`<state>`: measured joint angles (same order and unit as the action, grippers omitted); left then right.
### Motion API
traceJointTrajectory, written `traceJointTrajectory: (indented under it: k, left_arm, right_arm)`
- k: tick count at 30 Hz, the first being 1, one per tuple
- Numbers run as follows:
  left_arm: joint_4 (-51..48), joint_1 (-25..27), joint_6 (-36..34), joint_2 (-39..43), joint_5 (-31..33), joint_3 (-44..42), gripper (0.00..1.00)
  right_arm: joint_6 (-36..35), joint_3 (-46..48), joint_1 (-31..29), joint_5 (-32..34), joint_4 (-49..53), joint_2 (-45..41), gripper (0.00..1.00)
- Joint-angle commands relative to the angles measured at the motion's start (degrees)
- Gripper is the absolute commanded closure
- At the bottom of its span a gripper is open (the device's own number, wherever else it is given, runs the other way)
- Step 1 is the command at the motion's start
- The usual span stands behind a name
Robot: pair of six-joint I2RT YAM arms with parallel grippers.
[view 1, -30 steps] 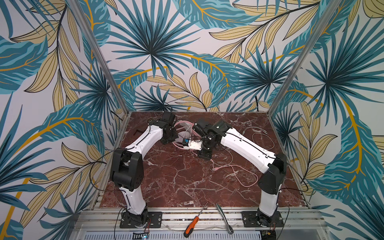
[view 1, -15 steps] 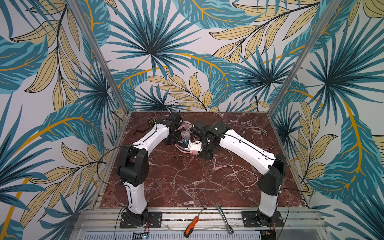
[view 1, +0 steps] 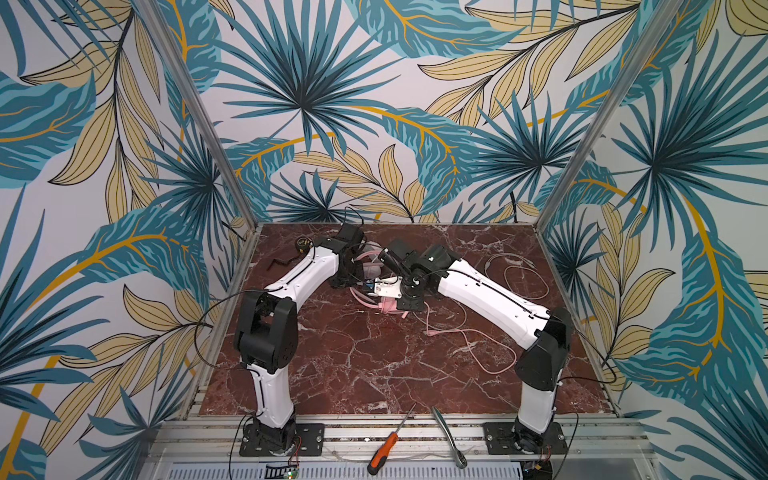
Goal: Wrap the headphones
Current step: 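Lift the pink cable over the headset while the left gripper holds the headband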
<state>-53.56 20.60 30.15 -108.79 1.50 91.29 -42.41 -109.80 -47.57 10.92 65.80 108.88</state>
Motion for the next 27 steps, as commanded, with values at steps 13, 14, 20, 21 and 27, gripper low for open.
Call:
traceJointTrajectory:
  k: [13, 14, 20, 21, 27]
  left_arm:
    - [1.2, 1.5, -5.6, -0.4, -4.2, 1.8, 1.0]
    - [1.2, 1.5, -5.8, -0.2, -4.2, 1.7, 1.0]
    - [1.1, 1.5, -7.1, -0.1, -5.7, 1.7, 1.0]
    - [1.1, 1.5, -7.3, -0.1, -6.1, 1.7, 1.0]
    - [1.2, 1.5, -8.6, 0.0, -7.5, 1.6, 1.0]
  right_arm:
    - [-11.4, 9.7, 3.5, -0.6, -19.5, -3.3, 1.0]
    - [-11.4, 9.6, 3.6, 0.2, -19.5, -3.0, 1.0]
    - [-11.0, 9.5, 4.2, 2.9, -19.8, -2.0, 1.0]
    - [-10.9, 9.7, 4.3, 3.3, -20.1, -1.9, 1.0]
    - [-10.1, 10.3, 5.1, 4.7, -22.2, -1.4, 0.98]
